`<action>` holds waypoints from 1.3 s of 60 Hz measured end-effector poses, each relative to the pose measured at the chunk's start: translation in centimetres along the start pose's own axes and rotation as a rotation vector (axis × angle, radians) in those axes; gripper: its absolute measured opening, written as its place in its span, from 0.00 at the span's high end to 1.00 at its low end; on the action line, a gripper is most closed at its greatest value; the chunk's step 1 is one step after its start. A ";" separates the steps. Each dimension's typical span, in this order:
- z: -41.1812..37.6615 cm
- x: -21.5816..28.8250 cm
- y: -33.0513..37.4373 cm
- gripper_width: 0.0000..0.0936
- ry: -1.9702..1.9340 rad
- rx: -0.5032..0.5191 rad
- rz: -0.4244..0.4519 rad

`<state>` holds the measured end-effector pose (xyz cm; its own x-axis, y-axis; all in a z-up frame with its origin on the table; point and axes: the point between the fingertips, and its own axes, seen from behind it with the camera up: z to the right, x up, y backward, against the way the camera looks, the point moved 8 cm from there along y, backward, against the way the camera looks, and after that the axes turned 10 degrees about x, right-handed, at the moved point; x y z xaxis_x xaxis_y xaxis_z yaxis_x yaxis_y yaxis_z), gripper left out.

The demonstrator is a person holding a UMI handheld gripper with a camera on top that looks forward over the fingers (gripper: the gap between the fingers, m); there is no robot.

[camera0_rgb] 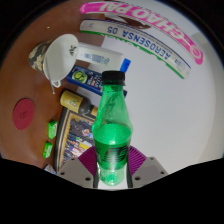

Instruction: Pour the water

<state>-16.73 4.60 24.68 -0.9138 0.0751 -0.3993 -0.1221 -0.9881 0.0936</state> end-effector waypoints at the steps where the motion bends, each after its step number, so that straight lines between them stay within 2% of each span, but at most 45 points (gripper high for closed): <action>1: -0.1 0.4 0.0 0.60 0.030 -0.002 0.004; 10: -1.5 2.7 -0.1 0.59 0.213 0.008 0.010; 21: -1.7 2.6 0.2 0.59 0.122 0.052 0.020; 41: 1.3 -2.7 2.2 0.60 -0.937 0.214 0.121; 48: 0.0 -3.1 2.0 0.60 -1.354 0.324 0.189; 55: -3.6 -2.6 1.0 0.60 -1.672 0.430 0.219; 64: -8.3 -0.5 -0.3 0.60 -1.870 0.531 0.256; 71: -10.6 1.2 -0.8 0.59 -1.914 0.569 0.293; 78: -12.4 2.9 -1.1 0.60 -1.935 0.598 0.293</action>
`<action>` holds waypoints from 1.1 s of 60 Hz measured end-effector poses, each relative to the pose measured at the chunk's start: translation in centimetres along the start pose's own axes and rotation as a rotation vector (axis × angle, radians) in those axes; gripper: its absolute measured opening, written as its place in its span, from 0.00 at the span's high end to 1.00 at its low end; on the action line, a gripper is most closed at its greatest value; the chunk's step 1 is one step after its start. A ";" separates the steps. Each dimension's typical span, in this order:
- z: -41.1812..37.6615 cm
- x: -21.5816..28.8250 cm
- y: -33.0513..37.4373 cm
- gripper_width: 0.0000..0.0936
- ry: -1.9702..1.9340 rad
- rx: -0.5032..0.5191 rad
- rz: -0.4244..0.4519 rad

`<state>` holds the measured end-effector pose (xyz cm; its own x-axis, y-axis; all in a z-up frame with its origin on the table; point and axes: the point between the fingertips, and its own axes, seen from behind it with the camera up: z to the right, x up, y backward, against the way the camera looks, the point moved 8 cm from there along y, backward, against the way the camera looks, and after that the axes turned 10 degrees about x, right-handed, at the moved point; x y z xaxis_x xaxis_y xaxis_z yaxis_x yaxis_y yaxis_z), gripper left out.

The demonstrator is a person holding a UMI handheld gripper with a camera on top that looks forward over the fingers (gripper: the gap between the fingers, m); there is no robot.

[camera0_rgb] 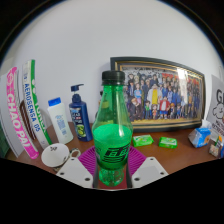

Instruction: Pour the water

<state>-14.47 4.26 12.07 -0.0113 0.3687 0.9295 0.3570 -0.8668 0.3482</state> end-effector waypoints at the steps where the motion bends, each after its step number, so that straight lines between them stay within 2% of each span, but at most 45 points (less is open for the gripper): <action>1: 0.0 -0.4 -0.1 0.60 -0.002 0.000 -0.003; 4: -0.1 -1.3 -0.3 0.58 -0.005 0.006 -0.018; 5: -0.2 -1.1 -0.5 0.59 0.006 0.005 0.015; 13: -0.9 -1.6 -0.1 0.58 0.088 -0.005 0.037; 23: -0.7 -1.7 0.1 0.43 0.071 -0.023 0.007; 24: -0.6 -1.8 0.2 0.40 0.071 -0.030 -0.006; 28: -0.5 -1.8 1.0 0.16 0.075 -0.063 -0.040; 30: -0.7 -1.7 1.6 0.07 0.075 -0.073 -0.052; 40: -2.5 -1.4 7.3 0.09 0.027 -0.154 -0.165; 51: -8.3 -1.7 16.3 0.09 -0.045 -0.216 -0.282; 66: -15.3 -1.9 23.6 0.09 0.020 -0.226 -0.314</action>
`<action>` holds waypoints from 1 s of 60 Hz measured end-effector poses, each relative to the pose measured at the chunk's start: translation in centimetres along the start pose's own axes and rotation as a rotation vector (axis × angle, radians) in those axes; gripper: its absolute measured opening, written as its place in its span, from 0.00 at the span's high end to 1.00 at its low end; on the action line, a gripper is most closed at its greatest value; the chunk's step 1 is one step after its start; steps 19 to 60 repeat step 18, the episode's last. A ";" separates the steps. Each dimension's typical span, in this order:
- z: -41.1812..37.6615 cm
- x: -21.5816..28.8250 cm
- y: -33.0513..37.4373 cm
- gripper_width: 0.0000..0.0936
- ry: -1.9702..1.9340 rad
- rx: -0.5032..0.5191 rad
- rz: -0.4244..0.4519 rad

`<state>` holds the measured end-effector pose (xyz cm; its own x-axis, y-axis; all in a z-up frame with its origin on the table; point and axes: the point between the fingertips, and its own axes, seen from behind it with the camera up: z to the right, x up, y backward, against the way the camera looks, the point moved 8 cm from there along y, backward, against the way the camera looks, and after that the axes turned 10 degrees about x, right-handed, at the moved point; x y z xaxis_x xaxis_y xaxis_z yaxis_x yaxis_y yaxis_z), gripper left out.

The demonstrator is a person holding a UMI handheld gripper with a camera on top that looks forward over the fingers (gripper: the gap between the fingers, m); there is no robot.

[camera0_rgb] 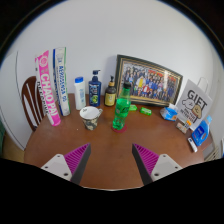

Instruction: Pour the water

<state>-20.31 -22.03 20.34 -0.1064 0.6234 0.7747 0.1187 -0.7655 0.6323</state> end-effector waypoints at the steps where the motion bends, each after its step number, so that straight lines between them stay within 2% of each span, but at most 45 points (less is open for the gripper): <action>1: -0.2 -0.1 0.2 0.09 -0.003 0.004 -0.001; 15: -0.3 -1.1 2.0 0.09 -0.007 -0.037 -0.005; 60: -0.4 -0.8 2.3 0.09 -0.016 -0.035 0.005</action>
